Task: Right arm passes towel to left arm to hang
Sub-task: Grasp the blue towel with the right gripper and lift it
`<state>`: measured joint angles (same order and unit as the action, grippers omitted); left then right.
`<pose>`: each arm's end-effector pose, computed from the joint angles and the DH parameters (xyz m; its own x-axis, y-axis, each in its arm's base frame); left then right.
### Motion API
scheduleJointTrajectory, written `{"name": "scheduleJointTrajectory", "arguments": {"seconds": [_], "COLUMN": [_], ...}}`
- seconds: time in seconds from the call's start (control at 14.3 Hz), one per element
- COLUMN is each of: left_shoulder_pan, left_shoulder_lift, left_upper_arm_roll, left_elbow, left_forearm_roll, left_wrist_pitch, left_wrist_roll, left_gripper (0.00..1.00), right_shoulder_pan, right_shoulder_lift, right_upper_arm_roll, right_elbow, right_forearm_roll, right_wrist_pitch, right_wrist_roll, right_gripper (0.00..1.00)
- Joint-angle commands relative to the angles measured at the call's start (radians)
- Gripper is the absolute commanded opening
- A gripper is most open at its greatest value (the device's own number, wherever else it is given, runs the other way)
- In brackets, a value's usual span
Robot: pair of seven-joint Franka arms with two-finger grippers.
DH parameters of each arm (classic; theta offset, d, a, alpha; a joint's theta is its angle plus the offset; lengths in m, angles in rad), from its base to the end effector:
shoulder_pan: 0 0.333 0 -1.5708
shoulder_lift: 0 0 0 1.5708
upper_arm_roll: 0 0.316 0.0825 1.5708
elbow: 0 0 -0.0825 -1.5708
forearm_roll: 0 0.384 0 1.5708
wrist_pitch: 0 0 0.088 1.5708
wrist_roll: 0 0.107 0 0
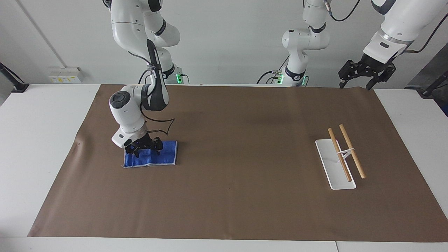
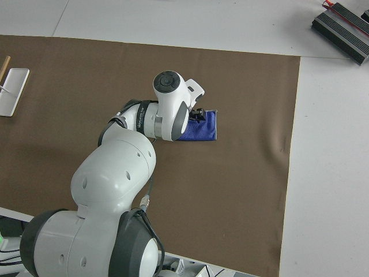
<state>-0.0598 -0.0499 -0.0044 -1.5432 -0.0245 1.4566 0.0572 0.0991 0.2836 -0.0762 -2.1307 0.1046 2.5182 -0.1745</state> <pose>0.5258 -0.0367 0.6546 0.9917 -0.1238 -0.0352 -0.1229 -0.9921 0.0263 0.5830 0.0132 0.2845 0.9870 0.1172 0.1101 0.1211 -0.9922 -0.0296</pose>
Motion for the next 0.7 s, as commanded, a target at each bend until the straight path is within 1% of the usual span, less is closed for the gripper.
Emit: {"name": "scheduleJointTrajectory", "arguments": {"seconds": [0.0,0.07,0.14,0.21,0.28,0.49,0.63], "left_shoulder_pan": [0.003,0.003,0.003,0.005,0.003,0.003,0.005], "left_shoulder_lift": [-0.030,-0.030,-0.030,-0.030,-0.030,-0.030,-0.030], "left_upper_arm_roll": [-0.002,-0.002,-0.002,-0.002,-0.002,-0.002,-0.002], "left_elbow": [-0.034,-0.034,-0.034,-0.034,-0.034,-0.034,-0.034], "left_forearm_roll": [0.014,0.014,0.014,0.014,0.014,0.014,0.014], "left_wrist_pitch": [0.007,0.007,0.007,0.007,0.007,0.007,0.007], "left_wrist_roll": [-0.007,-0.007,-0.007,-0.007,-0.007,-0.007,-0.007], "left_gripper": [1.00,1.00,1.00,1.00,1.00,1.00,1.00], "right_shoulder_pan": [-0.002,-0.002,-0.002,-0.002,-0.004,-0.002,0.002], "right_shoulder_lift": [-0.009,-0.009,-0.009,-0.007,-0.007,-0.018,-0.030], "right_upper_arm_roll": [0.003,0.003,0.003,0.003,0.003,0.004,0.010], "right_elbow": [-0.025,-0.025,-0.025,-0.025,-0.025,-0.006,0.049], "right_forearm_roll": [0.032,0.032,0.032,0.032,0.032,0.033,0.035], "right_wrist_pitch": [0.031,0.031,0.031,0.030,0.028,0.004,-0.082], "right_wrist_roll": [-0.033,-0.033,-0.028,-0.025,-0.025,-0.019,-0.020], "right_gripper": [0.69,0.39,0.17,0.02,0.00,0.00,0.00]}}
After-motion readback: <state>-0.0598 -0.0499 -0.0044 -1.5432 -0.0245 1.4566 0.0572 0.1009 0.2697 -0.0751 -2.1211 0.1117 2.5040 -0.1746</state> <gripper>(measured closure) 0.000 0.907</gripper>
